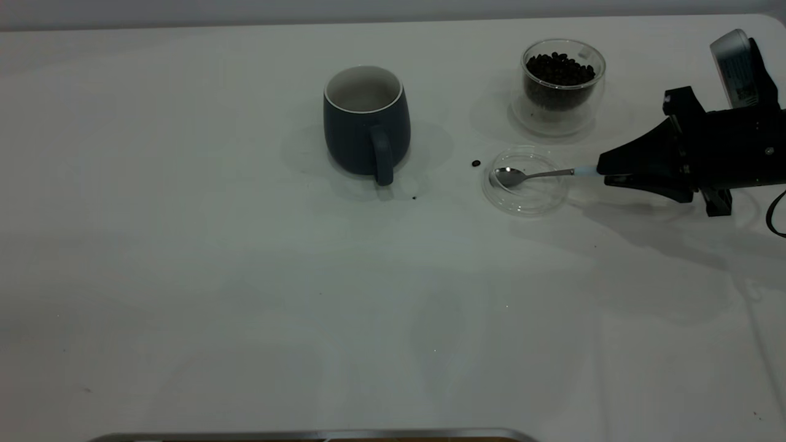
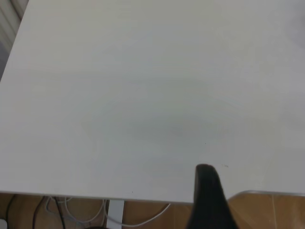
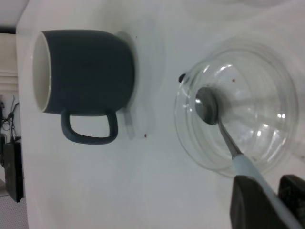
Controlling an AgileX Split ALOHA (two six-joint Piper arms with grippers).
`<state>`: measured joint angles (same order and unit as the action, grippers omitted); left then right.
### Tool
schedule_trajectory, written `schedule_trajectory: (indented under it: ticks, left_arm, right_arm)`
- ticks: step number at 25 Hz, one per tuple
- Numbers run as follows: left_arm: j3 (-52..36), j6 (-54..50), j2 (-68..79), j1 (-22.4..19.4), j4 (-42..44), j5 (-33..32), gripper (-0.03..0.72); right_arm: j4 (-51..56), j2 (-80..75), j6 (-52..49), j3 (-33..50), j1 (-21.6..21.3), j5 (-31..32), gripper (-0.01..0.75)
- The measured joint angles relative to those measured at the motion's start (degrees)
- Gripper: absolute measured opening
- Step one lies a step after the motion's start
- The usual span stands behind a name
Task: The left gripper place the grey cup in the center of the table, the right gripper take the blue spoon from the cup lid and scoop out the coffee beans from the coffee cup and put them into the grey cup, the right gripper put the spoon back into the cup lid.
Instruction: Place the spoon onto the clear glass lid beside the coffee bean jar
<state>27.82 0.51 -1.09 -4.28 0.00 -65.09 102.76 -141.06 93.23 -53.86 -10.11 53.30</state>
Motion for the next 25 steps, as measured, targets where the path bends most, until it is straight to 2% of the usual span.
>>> schedule_trajectory:
  ticks: [7,11,17,25]
  left_arm:
    - [0.00,0.01,0.00,0.00,0.00,0.00,0.567]
    - [0.00,0.01,0.00,0.00,0.00,0.00,0.567]
    - [0.00,0.01,0.00,0.00,0.00,0.00,0.567]
    - [0.00,0.01,0.00,0.00,0.00,0.00,0.567]
  right_arm:
    - [0.00,0.00,0.00,0.00,0.00,0.28,0.433]
    - [0.00,0.00,0.00,0.00,0.00,0.35,0.516]
    - [0.00,0.00,-1.92,0.00,0.00,-2.17,0.577]
    - [-1.71,0.12,-5.33,0.00,-0.47,-4.92,0.583]
